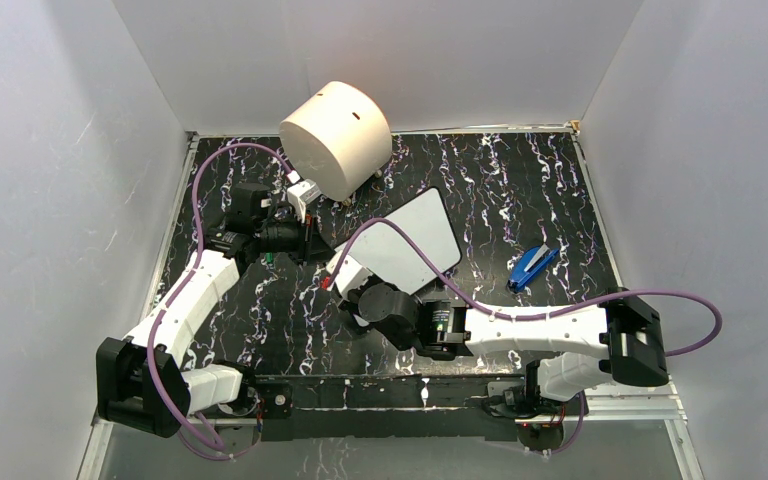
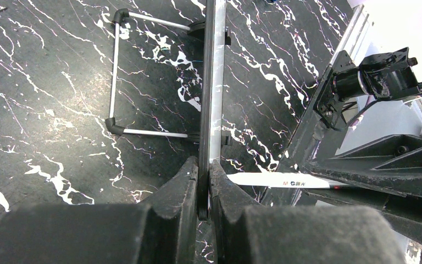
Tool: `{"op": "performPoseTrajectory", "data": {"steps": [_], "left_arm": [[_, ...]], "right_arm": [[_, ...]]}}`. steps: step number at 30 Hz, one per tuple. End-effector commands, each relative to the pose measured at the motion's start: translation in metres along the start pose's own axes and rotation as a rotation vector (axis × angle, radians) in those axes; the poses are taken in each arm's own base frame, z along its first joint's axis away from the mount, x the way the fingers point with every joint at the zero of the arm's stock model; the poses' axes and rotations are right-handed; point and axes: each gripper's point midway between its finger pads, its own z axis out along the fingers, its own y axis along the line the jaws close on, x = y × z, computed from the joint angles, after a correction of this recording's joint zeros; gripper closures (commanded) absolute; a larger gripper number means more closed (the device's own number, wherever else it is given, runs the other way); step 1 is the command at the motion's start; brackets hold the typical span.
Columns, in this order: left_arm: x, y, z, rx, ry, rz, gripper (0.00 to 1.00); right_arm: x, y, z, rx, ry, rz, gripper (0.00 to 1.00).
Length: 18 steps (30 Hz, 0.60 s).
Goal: Write a sentence on the whiteboard
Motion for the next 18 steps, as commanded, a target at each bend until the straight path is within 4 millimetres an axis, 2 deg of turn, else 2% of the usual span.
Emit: {"op": "performPoseTrajectory", "data": {"steps": [1,18], "left_arm": [[0.01,0.0072,-0.0001,-0.04,0.027,0.013,1.0],[0.0101,0.0089,0.0002,-0.046,0.03,0.011,1.0]], "right_arm": [[-0.0339,-0.0073,-0.0012,0.032,-0.076,0.05,1.0],[-0.0333,-0.0028,0.0019,0.025,-0.064,0.037,1.0]]}}
